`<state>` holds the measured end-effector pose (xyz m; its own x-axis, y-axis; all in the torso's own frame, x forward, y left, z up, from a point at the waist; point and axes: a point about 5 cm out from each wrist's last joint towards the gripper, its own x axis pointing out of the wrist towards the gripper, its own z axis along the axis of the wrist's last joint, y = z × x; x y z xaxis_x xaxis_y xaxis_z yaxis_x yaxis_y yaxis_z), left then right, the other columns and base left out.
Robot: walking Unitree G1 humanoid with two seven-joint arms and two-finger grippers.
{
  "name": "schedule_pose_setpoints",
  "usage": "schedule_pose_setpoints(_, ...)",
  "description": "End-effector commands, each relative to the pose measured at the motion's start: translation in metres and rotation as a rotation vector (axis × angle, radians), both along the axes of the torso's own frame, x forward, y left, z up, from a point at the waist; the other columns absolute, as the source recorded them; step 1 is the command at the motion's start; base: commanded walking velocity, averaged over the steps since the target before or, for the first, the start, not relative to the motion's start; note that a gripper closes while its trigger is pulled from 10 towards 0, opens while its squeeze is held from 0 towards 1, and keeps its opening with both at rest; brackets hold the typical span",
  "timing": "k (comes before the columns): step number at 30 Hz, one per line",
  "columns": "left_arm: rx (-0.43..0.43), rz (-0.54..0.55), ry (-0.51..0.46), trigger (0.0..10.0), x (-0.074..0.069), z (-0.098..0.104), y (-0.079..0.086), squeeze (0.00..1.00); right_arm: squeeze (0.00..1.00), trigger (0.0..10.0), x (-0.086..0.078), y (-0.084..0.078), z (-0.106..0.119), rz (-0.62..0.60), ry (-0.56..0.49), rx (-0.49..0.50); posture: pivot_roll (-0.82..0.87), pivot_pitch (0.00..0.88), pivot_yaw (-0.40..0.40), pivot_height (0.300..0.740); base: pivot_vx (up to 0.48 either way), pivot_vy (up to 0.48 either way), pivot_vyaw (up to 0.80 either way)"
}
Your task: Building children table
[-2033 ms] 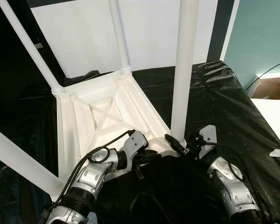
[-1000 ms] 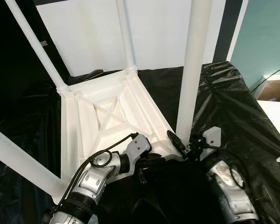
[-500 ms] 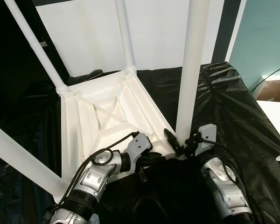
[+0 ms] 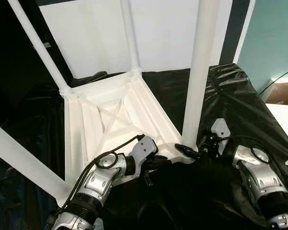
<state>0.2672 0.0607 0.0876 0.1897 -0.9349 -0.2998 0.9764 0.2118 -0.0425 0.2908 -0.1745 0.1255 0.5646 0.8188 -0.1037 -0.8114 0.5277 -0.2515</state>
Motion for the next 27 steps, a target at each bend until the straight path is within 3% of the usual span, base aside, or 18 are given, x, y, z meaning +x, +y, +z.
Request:
schedule_pose_setpoints(1,0.024,-0.012,0.197,10.0,-0.024,-0.040,0.006,0.00,0.00,0.0,0.000,-0.006,0.002,-0.004,0.014,0.011,-0.01,0.000,0.033,0.740,0.000,0.000,0.00)
schedule_pose_setpoints(6,0.034,-0.001,0.192,10.0,-0.023,-0.041,0.012,0.00,0.00,0.0,-0.014,0.002,-0.015,-0.010,0.056,0.056,0.00,0.000,0.035,0.740,0.000,0.000,0.00)
schedule_pose_setpoints(8,0.033,0.010,0.188,10.0,-0.022,-0.039,0.015,0.00,0.00,0.0,-0.026,0.015,-0.027,-0.129,0.037,0.150,0.01,0.000,0.035,0.740,0.000,0.000,0.00)
schedule_pose_setpoints(10,0.033,0.010,0.188,10.0,-0.022,-0.039,0.015,0.00,0.00,0.0,-0.026,0.015,-0.027,-0.129,0.037,0.150,0.01,0.000,0.035,0.740,0.000,0.000,0.00)
schedule_pose_setpoints(13,0.039,0.001,0.190,10.0,-0.023,-0.041,0.016,0.00,0.00,0.0,-0.032,0.027,-0.030,-0.462,-0.051,0.319,-0.01,0.000,0.051,0.740,0.000,0.000,0.00)
schedule_pose_setpoints(15,0.040,-0.002,0.191,10.0,-0.023,-0.041,0.015,0.00,0.00,0.0,-0.033,0.028,-0.031,-0.535,-0.061,0.349,-0.01,0.000,0.051,0.740,0.000,0.000,0.00)
schedule_pose_setpoints(18,0.040,-0.015,0.192,10.0,-0.023,-0.041,0.013,0.00,0.00,0.0,-0.033,0.028,-0.031,-0.602,-0.079,0.350,-0.03,0.000,0.058,0.740,0.000,0.000,0.00)
schedule_pose_setpoints(23,0.039,-0.025,0.193,10.0,-0.023,-0.040,0.012,0.00,0.00,0.0,-0.032,0.027,-0.029,-0.592,-0.094,0.329,-0.04,0.000,0.059,0.740,0.000,0.000,0.00)
schedule_pose_setpoints(24,0.037,-0.029,0.193,10.0,-0.023,-0.039,0.011,0.00,0.00,4.8,-0.031,0.027,-0.027,-0.572,-0.088,0.318,-0.05,0.000,0.057,0.740,0.000,0.000,0.00)
schedule_pose_setpoints(26,0.037,-0.029,0.193,10.0,-0.023,-0.039,0.011,0.00,0.00,4.8,-0.031,0.027,-0.027,-0.572,-0.088,0.318,-0.05,0.000,0.057,0.740,0.000,0.000,0.00)
schedule_pose_setpoints(27,0.038,-0.030,0.194,10.0,-0.023,-0.040,0.011,0.00,1.00,10.0,-0.030,0.029,-0.027,-0.527,-0.065,0.312,-0.06,0.000,0.054,0.740,0.000,0.000,0.00)
